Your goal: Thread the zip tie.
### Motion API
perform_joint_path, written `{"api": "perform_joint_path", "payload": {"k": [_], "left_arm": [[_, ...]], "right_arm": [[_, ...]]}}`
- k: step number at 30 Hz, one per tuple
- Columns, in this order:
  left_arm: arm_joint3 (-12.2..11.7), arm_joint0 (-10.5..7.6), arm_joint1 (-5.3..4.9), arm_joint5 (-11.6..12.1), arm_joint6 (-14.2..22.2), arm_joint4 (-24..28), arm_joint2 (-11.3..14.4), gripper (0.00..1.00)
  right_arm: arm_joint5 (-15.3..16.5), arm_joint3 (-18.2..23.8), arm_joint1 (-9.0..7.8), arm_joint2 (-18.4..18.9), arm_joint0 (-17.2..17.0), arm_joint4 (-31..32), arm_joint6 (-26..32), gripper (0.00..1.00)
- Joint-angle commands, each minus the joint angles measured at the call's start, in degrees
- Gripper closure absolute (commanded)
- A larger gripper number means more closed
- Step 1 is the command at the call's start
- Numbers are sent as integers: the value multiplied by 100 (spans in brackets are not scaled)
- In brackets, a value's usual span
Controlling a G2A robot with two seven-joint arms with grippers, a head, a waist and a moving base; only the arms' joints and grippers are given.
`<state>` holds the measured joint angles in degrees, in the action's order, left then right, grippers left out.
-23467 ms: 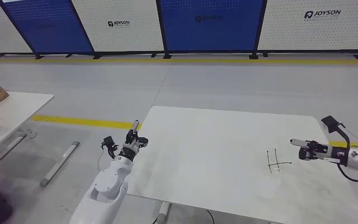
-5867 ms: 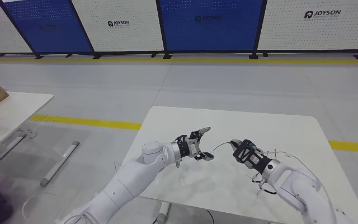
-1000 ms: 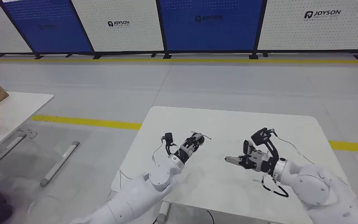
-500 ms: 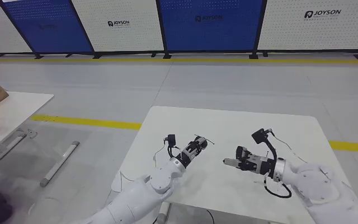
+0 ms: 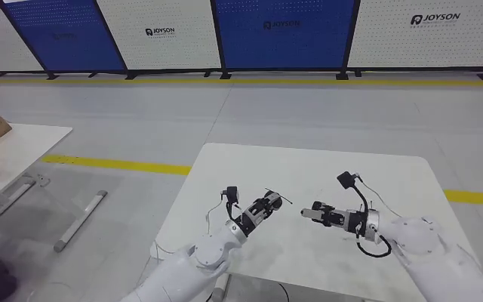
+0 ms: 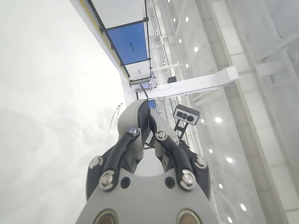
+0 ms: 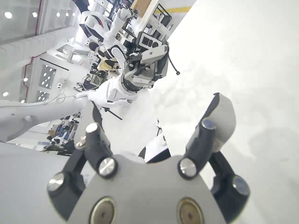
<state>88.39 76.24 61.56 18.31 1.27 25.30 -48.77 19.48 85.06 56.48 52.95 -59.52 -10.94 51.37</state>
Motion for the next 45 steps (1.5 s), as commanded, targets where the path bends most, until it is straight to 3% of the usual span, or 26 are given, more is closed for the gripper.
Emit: {"api": "perform_joint_path", "payload": {"k": [1, 9, 14, 18, 20, 29, 34, 39, 40, 41, 42, 45], "left_arm": [[0, 0, 0, 0, 0, 0, 0, 100], [73, 47, 25, 56, 202, 139, -62, 100], [293, 289, -42, 117, 799, 510, -360, 100], [536, 549, -104, 117, 1189, 637, -597, 100], [572, 599, -118, 117, 1162, 534, -666, 100], [581, 599, -115, 96, 1160, 523, -657, 100], [659, 601, -74, 92, 1107, 400, -600, 100], [703, 611, -9, 117, 830, 408, -577, 100], [686, 600, 6, 117, 825, 432, -551, 100], [657, 574, 22, 117, 830, 438, -535, 100], [639, 561, 33, 117, 830, 445, -527, 100], [598, 538, 66, 117, 849, 519, -518, 100]], "right_arm": [[0, 0, 0, 0, 0, 0, -1, 0], [0, 57, 25, -15, -88, -19, -19, 0], [0, -257, 130, -52, -54, -383, 141, 0], [0, -632, 286, -24, 150, -1249, 960, 0], [0, -811, 343, -3, 233, -1377, 1088, 0], [-16, -769, 351, -28, 192, -1388, 1055, 0], [0, -910, 412, -80, 226, -1576, 1110, 0], [0, -939, 470, -57, 248, -1536, 1086, 0], [0, -942, 480, -42, 242, -1527, 1079, 7], [0, -955, 493, -24, 234, -1539, 1093, 47], [0, -967, 505, -17, 229, -1581, 1139, 55], [0, -1055, 543, 0, 253, -1590, 1289, 59]]}}
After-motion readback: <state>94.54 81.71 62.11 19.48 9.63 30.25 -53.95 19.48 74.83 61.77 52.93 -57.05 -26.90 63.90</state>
